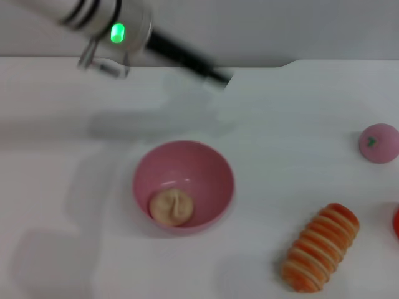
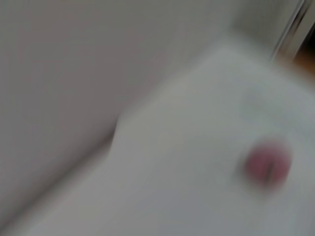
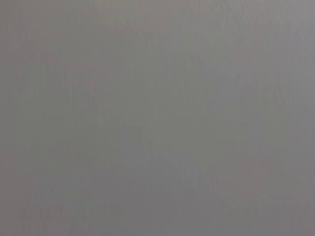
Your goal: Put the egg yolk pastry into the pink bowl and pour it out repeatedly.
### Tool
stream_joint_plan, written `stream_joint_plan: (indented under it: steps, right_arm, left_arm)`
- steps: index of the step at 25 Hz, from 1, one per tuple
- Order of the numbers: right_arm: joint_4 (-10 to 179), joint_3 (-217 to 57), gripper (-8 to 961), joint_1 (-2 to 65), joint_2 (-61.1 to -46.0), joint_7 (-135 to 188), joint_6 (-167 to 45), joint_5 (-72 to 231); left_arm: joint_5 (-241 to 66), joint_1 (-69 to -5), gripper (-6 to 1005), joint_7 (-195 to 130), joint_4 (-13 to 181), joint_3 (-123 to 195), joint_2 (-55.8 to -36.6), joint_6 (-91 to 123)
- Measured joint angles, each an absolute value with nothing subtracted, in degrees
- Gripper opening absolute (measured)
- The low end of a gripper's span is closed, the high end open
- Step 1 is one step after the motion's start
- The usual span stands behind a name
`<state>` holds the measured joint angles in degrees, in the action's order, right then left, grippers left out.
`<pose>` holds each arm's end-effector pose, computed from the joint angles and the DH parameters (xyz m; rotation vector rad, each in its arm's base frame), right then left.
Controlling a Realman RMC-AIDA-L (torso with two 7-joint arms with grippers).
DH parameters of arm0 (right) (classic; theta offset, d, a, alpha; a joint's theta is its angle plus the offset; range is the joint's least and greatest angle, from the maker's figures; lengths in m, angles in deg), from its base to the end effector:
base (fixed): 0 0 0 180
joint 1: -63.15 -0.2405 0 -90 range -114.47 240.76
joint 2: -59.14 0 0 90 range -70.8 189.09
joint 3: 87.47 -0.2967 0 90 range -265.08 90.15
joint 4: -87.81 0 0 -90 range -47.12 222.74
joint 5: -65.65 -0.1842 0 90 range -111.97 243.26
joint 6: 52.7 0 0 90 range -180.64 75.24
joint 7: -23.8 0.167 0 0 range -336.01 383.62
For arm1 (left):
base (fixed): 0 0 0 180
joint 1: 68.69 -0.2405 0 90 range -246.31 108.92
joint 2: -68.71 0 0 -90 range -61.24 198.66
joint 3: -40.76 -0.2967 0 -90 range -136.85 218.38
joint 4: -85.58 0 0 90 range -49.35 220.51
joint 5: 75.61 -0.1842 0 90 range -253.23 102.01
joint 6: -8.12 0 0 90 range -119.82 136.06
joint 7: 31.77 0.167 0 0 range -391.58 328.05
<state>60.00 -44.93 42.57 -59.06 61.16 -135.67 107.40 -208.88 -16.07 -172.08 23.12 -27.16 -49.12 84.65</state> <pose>0.3030 0.3486 0.1093 -1.4685 0.1903 1.0956 -0.1091 0.4394 -0.0405 -2.6923 -0.7594 -0.0744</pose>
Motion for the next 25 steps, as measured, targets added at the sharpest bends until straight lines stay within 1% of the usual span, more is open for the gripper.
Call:
stream_joint_plan:
  steps: [1,4,7,10,11,12,13,15,16,20,25]
  right_arm:
    - [60.59,-44.93,491,42.58,-59.12,61.18,-136.03,107.4]
    - [60.98,-44.92,491,42.62,-59.18,61.24,-136.79,107.4]
    - [61.79,-44.84,491,42.67,-59.31,61.79,-138.55,107.4]
    - [62.07,-44.83,491,42.67,-59.38,63.39,-139.4,107.4]
    - [62.08,-44.83,491,42.67,-59.46,63.81,-139.57,107.4]
    - [62.07,-44.84,491,42.67,-59.52,63.89,-139.65,107.4]
    - [62.08,-44.84,491,42.67,-59.57,63.91,-139.77,107.4]
    - [62.08,-44.9,491,42.67,-59.6,63.92,-139.86,107.32]
    - [62.08,-45.08,491,42.67,-59.61,63.9,-139.89,107.12]
    - [63.33,-46.65,491,42.45,-59.69,59.08,-139.31,102.8]
    - [65.18,-48.26,491,42.1,-59.64,49.26,-138.58,96.51]
  left_arm:
    - [-207.13,-16.14,375,-170.65,22.91,-26.66,-49.15,83.78]
    - [-191.77,-17.33,606,-158.51,23.17,-24.07,-49.22,75.23]
    - [-174.21,-19.98,661,-142.6,26.85,-23.98,-49.29,64.01]
    - [-154.67,-22.15,716,-125.86,32.8,-24.17,-49.68,57.11]
    - [-154.67,-22.15,734,-125.86,32.8,-24.17,-49.68,57.11]
    - [-145.28,-22.83,752,-117.2,35.86,-24.29,-49.88,55.64]
    - [-128.21,-23.33,770,-99.78,43.23,-24.67,-50.03,55.21]
    - [-116.87,-23.35,807,-87.7,48.57,-25.06,-50.14,55.97]
    - [-107.56,-23.44,807,-76.6,53.24,-25.43,-50.27,56.44]
    - [-82.84,-23.82,807,-49.19,65.09,-28.36,-50.42,58.26]
    - [-71.17,-27.06,807,-35.12,71.67,-30.12,-50.4,59.66]
